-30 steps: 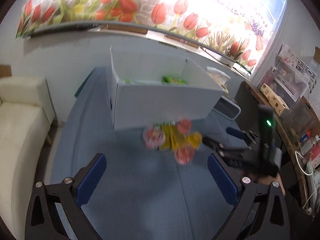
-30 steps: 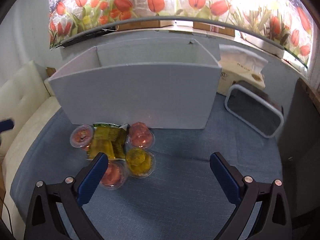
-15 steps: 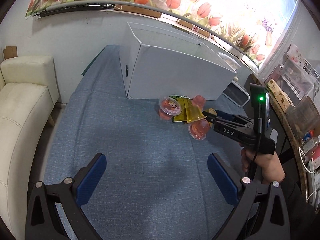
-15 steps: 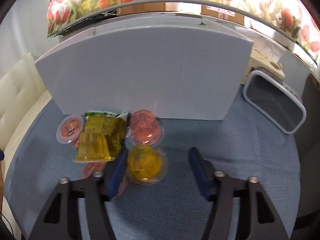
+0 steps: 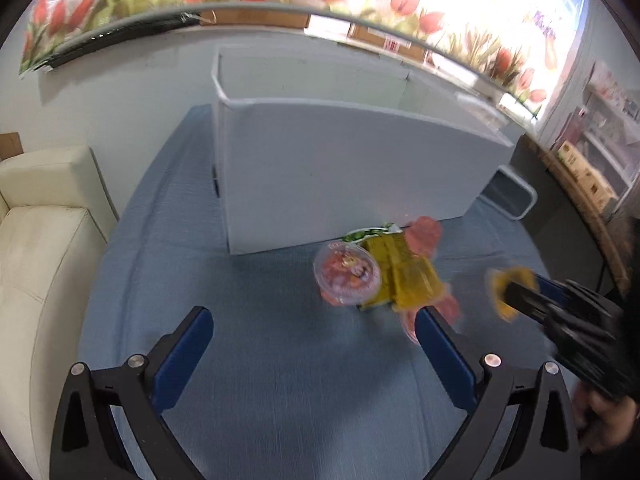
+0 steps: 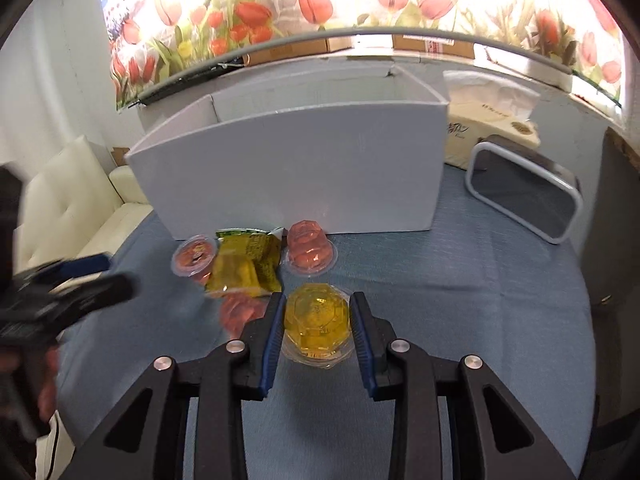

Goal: Organize snacks
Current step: 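Grasp the yellow jelly cup with the right tool while the left tool grasps the monkey-label cup, then carry both cups over the white box and open both tools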

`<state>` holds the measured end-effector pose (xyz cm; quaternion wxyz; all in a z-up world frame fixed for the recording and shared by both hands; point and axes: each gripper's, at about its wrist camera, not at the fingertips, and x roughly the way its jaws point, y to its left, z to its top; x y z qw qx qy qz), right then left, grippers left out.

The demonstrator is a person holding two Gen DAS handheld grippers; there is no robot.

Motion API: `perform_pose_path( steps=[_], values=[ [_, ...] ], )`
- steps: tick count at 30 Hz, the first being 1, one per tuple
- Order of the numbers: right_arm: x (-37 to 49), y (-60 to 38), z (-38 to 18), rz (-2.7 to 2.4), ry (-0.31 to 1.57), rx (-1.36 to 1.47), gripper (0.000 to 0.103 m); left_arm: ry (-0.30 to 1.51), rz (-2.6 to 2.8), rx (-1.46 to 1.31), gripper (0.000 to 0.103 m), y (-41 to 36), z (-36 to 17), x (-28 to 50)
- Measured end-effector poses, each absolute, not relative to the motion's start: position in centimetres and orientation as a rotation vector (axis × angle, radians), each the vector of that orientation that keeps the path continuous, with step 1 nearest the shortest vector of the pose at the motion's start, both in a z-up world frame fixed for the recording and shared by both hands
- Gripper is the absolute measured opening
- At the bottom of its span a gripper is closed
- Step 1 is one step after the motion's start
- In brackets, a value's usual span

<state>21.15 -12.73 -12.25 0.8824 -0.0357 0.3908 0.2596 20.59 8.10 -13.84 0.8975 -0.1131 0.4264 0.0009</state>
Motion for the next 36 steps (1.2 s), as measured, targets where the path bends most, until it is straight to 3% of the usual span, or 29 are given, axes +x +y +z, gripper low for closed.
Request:
perform_pose_path(
  steps=[6,9,11,17,28,36],
  values=[
    [19.3,-13.5,-11.1,0.556,0.795,-0.037,0.035,0.925,0.005,-0.189,0.102,7.8,-15.5,23.5],
    [19.1,-13.5,-11.1,0.555,0.790,-0.041,0.035,0.928,-0.008,-0.155,0.095,7.1,-15.9,24.2],
    [19.0,-13.5,-11.2,0.564,0.793,-0.028,0.035,0.937,-0.019,-0.142,0.079,6.7,-16.2,24.6],
    [18.8,-13.5,-11.5,0.568,0.800,-0.027,0.035,0.940,-0.111,-0.148,0.051,6.2,-16.1,25.1],
    [18.1,-13.3,-10.7,0.593,0.791,-0.010,0.035,0.885,-0.154,-0.170,0.049,7.3,-13.9,22.0],
    [19.2,-12.0,-7.0,0.648,0.723,0.017,0.035,0.767,-0.187,-0.225,0.049,8.4,-7.5,19.0]
  ],
)
